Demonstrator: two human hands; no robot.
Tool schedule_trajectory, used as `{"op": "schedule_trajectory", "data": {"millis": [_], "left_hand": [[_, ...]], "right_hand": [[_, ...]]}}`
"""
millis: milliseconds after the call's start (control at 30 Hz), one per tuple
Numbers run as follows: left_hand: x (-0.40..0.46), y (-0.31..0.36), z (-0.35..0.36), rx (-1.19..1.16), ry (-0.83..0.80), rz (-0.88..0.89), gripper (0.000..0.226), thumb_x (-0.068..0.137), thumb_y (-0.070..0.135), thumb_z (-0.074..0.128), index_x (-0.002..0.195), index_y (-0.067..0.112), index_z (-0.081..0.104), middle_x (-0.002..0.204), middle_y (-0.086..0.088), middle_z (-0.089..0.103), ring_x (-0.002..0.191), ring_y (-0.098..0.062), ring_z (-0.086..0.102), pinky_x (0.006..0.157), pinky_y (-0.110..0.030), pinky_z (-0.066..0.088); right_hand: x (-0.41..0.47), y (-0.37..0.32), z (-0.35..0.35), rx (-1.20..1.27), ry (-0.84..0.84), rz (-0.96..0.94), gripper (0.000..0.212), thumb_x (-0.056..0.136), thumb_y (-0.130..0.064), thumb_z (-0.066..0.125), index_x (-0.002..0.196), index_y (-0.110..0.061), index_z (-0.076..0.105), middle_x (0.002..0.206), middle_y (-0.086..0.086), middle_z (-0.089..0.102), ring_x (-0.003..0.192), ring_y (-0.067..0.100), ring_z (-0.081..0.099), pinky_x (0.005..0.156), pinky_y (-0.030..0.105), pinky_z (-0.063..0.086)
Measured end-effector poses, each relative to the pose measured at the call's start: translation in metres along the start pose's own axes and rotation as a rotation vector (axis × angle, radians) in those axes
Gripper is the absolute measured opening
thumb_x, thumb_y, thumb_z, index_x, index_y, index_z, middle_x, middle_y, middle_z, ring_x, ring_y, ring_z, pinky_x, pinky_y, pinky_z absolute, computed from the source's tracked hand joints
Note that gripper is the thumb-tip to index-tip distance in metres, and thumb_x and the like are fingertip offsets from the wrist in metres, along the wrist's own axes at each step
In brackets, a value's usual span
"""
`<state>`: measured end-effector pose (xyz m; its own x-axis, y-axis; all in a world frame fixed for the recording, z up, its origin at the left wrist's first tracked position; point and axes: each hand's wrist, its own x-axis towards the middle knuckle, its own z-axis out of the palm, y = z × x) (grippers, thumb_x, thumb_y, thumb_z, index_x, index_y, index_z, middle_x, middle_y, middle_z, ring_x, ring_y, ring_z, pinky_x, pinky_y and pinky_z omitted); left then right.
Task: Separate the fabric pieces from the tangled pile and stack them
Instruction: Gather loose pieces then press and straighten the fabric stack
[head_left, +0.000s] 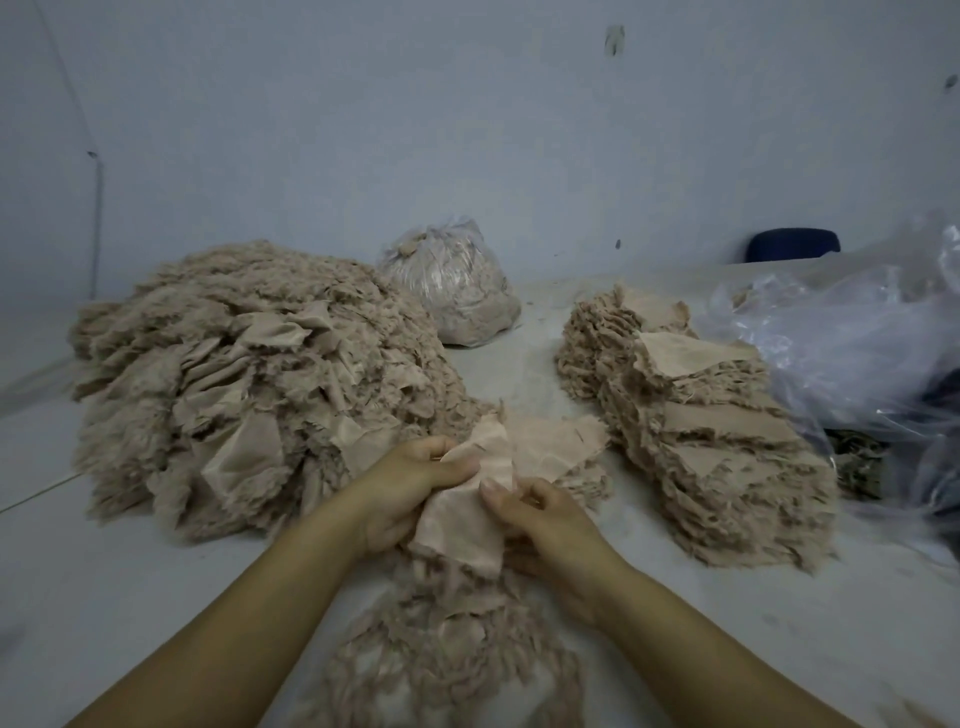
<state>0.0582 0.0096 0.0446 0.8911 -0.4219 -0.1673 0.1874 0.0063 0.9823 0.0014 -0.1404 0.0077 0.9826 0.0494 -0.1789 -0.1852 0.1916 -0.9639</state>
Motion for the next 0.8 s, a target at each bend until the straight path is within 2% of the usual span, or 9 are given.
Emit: {"op": "schedule_trajectory", "data": {"millis": [100,200,300,367,467,533,600,700,800], "left_hand": [[-0.006,0.0,0.015,-0.188,0.097,0.032,0.006,0.089,0.0,0.056,0.091,0.001,0.061,0.078,-0.013,0.068,0.068,-0.021,0.066,0.062,-0.03,0.057],[-0.009,-0.001,0.025,-0.301,0.114,0.047,0.018,0.086,0.004,0.059,0.101,-0.004,0.063,0.09,-0.018,0.068,0.077,-0.024,0.068,0.072,-0.033,0.057],[-0.013,0.002,0.027,-0.305,0.003,-0.04,0.041,0.077,0.024,0.066,0.108,-0.003,0.064,0.1,-0.018,0.068,0.093,-0.028,0.066,0.085,-0.038,0.053],[-0.014,0.001,0.028,-0.268,-0.018,-0.084,0.04,0.076,0.025,0.067,0.106,-0.001,0.065,0.095,-0.016,0.069,0.087,-0.026,0.066,0.08,-0.036,0.055],[-0.01,-0.002,0.03,-0.156,0.19,-0.023,0.016,0.087,0.012,0.062,0.092,-0.003,0.064,0.082,-0.015,0.07,0.07,-0.024,0.067,0.069,-0.033,0.055],[-0.005,-0.001,0.025,-0.2,0.383,0.023,0.02,0.094,0.015,0.056,0.082,0.0,0.062,0.076,-0.014,0.068,0.066,-0.024,0.065,0.069,-0.034,0.054],[-0.003,0.002,0.013,-0.225,0.506,0.07,0.025,0.095,0.022,0.054,0.081,0.004,0.062,0.073,-0.012,0.068,0.062,-0.024,0.065,0.063,-0.034,0.055],[-0.008,0.001,0.016,-0.161,0.449,0.101,0.026,0.096,0.026,0.054,0.088,0.004,0.065,0.072,-0.012,0.07,0.058,-0.021,0.067,0.049,-0.026,0.053],[-0.009,-0.004,0.037,-0.155,0.383,0.159,0.023,0.095,0.021,0.053,0.08,0.008,0.065,0.073,-0.008,0.071,0.061,-0.015,0.069,0.052,-0.024,0.054]], "right_hand": [[-0.007,-0.001,0.006,0.152,-0.01,-0.022,0.023,0.087,-0.02,0.067,0.097,0.0,0.063,0.088,0.016,0.068,0.075,0.024,0.065,0.066,0.034,0.054],[-0.01,0.003,0.008,0.168,0.083,-0.095,0.019,0.091,-0.022,0.064,0.089,-0.003,0.061,0.076,0.01,0.069,0.067,0.02,0.065,0.064,0.033,0.053],[-0.014,0.001,0.005,-0.034,0.145,-0.293,0.024,0.092,-0.024,0.062,0.079,-0.004,0.058,0.069,0.01,0.058,0.063,0.018,0.053,0.062,0.033,0.044],[-0.015,-0.003,0.002,-0.227,0.192,-0.422,0.031,0.093,-0.028,0.059,0.068,-0.013,0.048,0.062,0.001,0.044,0.058,0.009,0.041,0.056,0.024,0.035],[-0.014,-0.005,-0.006,-0.348,0.312,-0.455,0.036,0.097,-0.033,0.051,0.066,-0.015,0.045,0.059,-0.006,0.042,0.053,0.003,0.039,0.052,0.018,0.033],[-0.015,0.0,-0.013,-0.353,0.344,-0.409,0.035,0.096,-0.034,0.051,0.068,-0.014,0.045,0.058,-0.004,0.041,0.056,0.009,0.041,0.056,0.024,0.034],[-0.02,0.005,-0.02,-0.436,0.302,-0.361,0.043,0.092,-0.047,0.047,0.067,-0.012,0.046,0.055,-0.007,0.039,0.057,0.013,0.04,0.057,0.026,0.033],[-0.027,0.005,-0.015,-0.428,0.117,-0.262,0.063,0.074,-0.07,0.041,0.086,-0.013,0.066,0.065,-0.01,0.061,0.062,0.007,0.057,0.061,0.017,0.04],[-0.028,0.003,-0.001,-0.106,-0.157,-0.111,0.036,0.08,-0.046,0.067,0.097,-0.015,0.067,0.072,0.0,0.07,0.055,0.008,0.063,0.05,0.016,0.048]]}}
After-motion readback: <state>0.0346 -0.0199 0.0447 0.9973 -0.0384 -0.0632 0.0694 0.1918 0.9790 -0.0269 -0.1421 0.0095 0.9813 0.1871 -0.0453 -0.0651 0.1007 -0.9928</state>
